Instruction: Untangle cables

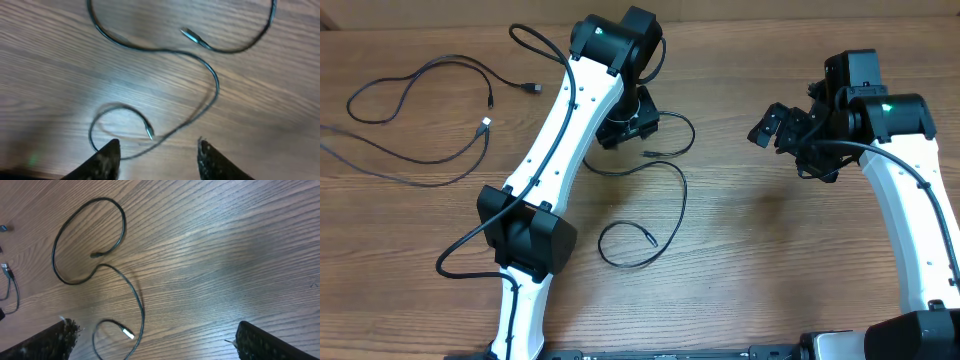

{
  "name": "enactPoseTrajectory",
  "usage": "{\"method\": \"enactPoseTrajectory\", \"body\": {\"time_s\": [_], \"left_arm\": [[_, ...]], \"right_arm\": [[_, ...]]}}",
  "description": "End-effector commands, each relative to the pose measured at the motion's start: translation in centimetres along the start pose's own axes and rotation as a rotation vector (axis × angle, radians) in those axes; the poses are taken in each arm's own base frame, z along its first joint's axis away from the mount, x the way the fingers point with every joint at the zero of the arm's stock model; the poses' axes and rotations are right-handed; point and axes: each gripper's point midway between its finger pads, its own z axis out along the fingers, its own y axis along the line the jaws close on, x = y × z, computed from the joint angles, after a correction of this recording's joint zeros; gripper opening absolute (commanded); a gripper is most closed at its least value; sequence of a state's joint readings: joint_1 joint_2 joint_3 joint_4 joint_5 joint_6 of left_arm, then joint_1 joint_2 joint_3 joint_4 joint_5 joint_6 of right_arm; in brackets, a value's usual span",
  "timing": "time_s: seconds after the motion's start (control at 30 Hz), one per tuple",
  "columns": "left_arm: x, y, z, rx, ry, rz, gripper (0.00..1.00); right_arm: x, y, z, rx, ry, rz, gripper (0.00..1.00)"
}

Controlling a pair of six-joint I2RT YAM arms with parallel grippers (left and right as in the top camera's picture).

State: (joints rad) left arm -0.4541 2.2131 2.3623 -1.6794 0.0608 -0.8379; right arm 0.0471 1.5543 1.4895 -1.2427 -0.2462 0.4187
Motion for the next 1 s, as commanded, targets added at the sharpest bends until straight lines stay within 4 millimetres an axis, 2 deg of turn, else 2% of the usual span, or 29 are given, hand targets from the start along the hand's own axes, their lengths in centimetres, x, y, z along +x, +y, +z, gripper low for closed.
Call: {"method": "enactPoseTrajectory", "body": {"time_s": [0.0,0.07,0.13,0.2,0.37,0.4,0.47,0.5,0.6,0.67,0.73,0.8,0.97], "left_arm": [[-2.7,2.3,0.3,-0.083,-0.078,-0.031,0.51],[-3.8,3.6,0.3,-0.101,-0.088,-0.062,0.55],[-4.0,4.6,0.7,-0.124,-0.068,-0.081,0.59],[-4.0,5.4,2.0,-0.155,-0.034,-0.071,0.86],[-2.7,3.6,6.2,-0.076,0.071,-0.072,0.99],[-2.3,3.1,7.1,-0.052,0.095,-0.085,1.00],[-1.9,3.4,8.6,-0.068,0.113,-0.173,0.98],[-1.8,3.6,10.1,-0.081,0.119,-0.237,0.96],[-1.7,3.5,12.1,-0.077,0.118,-0.246,0.91],[-1.0,3.7,13.4,-0.092,0.128,-0.255,0.91],[-0.8,3.7,14.1,-0.093,0.129,-0.250,0.90],[-0.9,3.6,14.6,-0.087,0.124,-0.249,0.84],[-1.8,3.2,15.6,-0.061,0.085,-0.245,0.86]], "right_arm": [[-0.3,-0.1,-0.1,0.007,-0.010,0.005,1.00],[-0.3,-0.1,-0.1,0.007,-0.010,0.005,1.00],[-0.3,-0.1,-0.1,0.007,-0.010,0.005,1.00],[-0.3,-0.1,-0.1,0.007,-0.010,0.005,1.00],[-0.3,-0.1,-0.1,0.007,-0.010,0.005,1.00],[-0.3,-0.1,-0.1,0.007,-0.010,0.005,1.00],[-0.3,-0.1,-0.1,0.007,-0.010,0.005,1.00],[-0.3,-0.1,-0.1,0.007,-0.010,0.005,1.00],[-0.3,-0.1,-0.1,0.007,-0.010,0.005,1.00],[-0.3,-0.1,-0.1,0.007,-0.010,0.005,1.00],[-0.3,-0.1,-0.1,0.007,-0.010,0.005,1.00],[-0.3,-0.1,-0.1,0.007,-0.010,0.005,1.00],[-0.3,-0.1,-0.1,0.007,-0.010,0.005,1.00]]}}
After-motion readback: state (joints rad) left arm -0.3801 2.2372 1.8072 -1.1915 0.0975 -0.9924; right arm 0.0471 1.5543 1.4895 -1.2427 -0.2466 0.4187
